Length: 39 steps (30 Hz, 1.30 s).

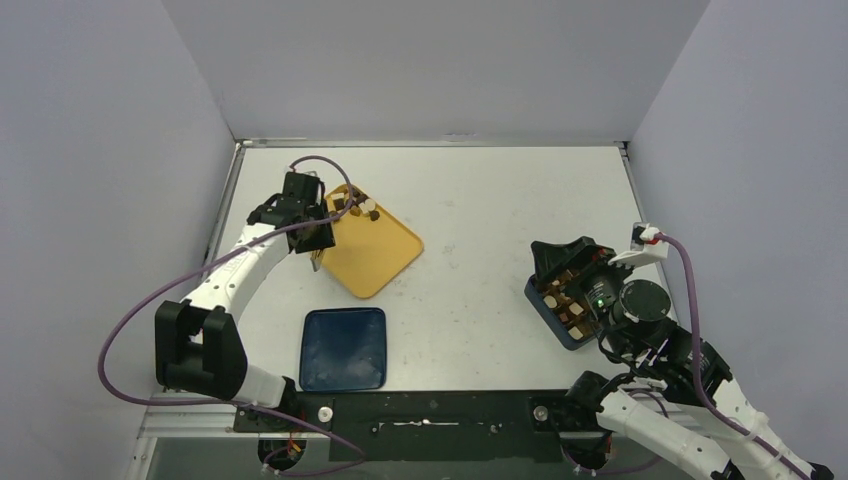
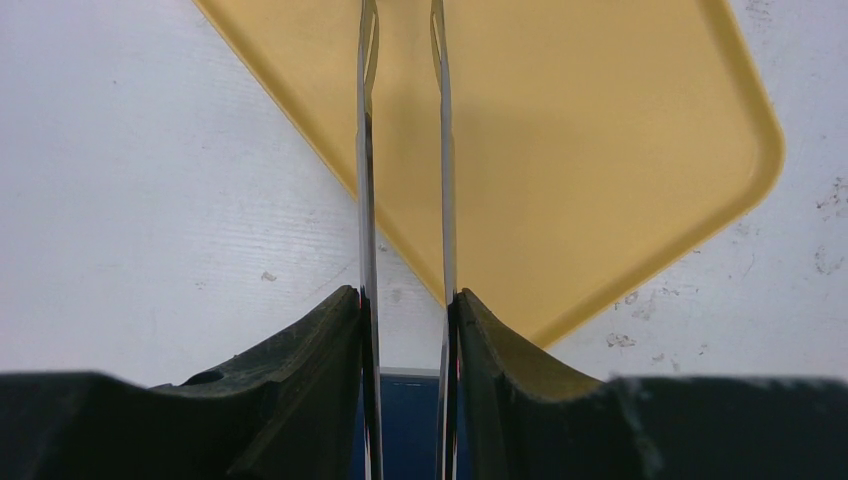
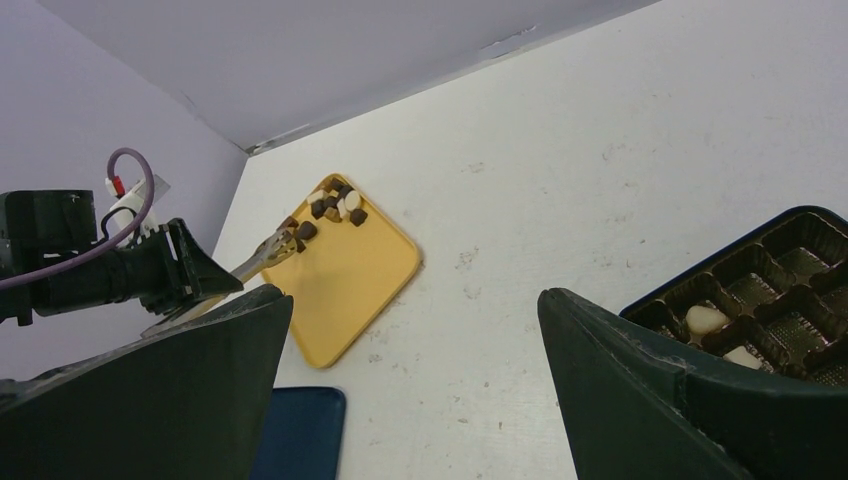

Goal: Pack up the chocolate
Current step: Pick up the fake chocolate from the plate.

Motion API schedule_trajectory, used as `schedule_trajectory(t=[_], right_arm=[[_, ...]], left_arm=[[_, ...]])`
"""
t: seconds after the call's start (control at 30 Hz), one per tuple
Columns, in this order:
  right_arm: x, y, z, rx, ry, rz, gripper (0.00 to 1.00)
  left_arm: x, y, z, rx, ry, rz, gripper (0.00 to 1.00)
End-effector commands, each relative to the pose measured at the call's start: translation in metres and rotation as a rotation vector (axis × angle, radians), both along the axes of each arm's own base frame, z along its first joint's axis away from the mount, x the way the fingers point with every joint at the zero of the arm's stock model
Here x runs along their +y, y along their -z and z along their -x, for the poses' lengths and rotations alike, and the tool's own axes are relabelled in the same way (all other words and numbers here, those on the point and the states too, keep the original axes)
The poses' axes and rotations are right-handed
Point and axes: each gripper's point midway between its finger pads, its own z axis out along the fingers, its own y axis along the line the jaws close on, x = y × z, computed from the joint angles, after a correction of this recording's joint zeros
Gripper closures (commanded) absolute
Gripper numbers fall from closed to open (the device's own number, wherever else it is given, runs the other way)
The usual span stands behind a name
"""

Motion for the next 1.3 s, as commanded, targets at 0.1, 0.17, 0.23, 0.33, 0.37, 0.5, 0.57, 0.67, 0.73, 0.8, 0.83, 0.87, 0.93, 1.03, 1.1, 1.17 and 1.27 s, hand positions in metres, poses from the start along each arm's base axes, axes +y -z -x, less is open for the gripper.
schedule_trajectory(t=[0.1,0.17,0.23,0.33,0.37,0.5,0.57,0.67,0.73,0.8,0.83,0.87,0.93,1.03,1.1,1.17,1.27], right_arm=[[0.001,-0.012,-0.003,-0.040,0.005,-0.020,0.00],[0.002,-0.012,-0.004,-0.042,0.001,-0.017,0.00],[0.003,-0.013,-0.005,-0.045,-0.002,-0.013,0.00],[0.003,-0.013,-0.005,-0.050,-0.003,-0.008,0.00],[0.002,-0.013,-0.005,-0.053,0.000,-0.008,0.00],[0.001,-0.013,-0.005,-0.065,0.003,-0.007,0.00],[0.001,-0.014,-0.005,-0.069,0.003,-0.004,0.00],[-0.001,-0.015,-0.005,-0.072,0.005,0.001,0.00],[-0.002,-0.016,-0.004,-0.077,0.009,-0.002,0.00],[-0.003,-0.016,-0.003,-0.080,0.009,-0.004,0.00],[-0.004,-0.017,-0.003,-0.083,0.011,-0.004,0.00],[-0.005,-0.017,-0.002,-0.082,0.012,-0.003,0.00],[-0.007,-0.018,-0.001,-0.085,0.015,-0.004,0.00],[-0.009,-0.019,0.001,-0.087,0.018,-0.007,0.00],[-0.010,-0.020,0.001,-0.088,0.019,-0.008,0.00],[-0.010,-0.020,0.002,-0.086,0.017,-0.008,0.00],[-0.011,-0.021,0.003,-0.084,0.017,-0.011,0.00]], left_arm=[[0.005,0.003,-0.015,-0.018,0.014,0.051,0.64],[0.007,0.005,-0.017,-0.008,0.009,0.050,0.64],[0.008,0.005,-0.019,-0.008,0.007,0.047,0.64],[0.011,0.007,-0.024,-0.002,-0.004,0.039,0.63],[0.013,0.009,-0.026,0.004,-0.009,0.035,0.63],[0.014,0.017,-0.032,0.031,-0.012,0.043,0.62],[0.012,0.020,-0.036,0.040,-0.009,0.061,0.62],[0.009,0.020,-0.043,0.036,-0.003,0.084,0.62],[0.008,0.021,-0.046,0.038,-0.005,0.092,0.62],[0.009,0.022,-0.049,0.041,-0.007,0.092,0.62],[0.009,0.023,-0.049,0.044,-0.008,0.093,0.62],[0.009,0.024,-0.049,0.047,-0.008,0.095,0.62],[0.009,0.024,-0.049,0.051,-0.005,0.096,0.63],[0.009,0.020,-0.045,0.046,-0.004,0.097,0.66],[0.010,0.014,-0.043,0.039,-0.004,0.097,0.67],[0.008,0.006,-0.040,0.031,-0.001,0.109,0.69],[0.005,-0.006,-0.036,0.005,0.005,0.126,0.73]])
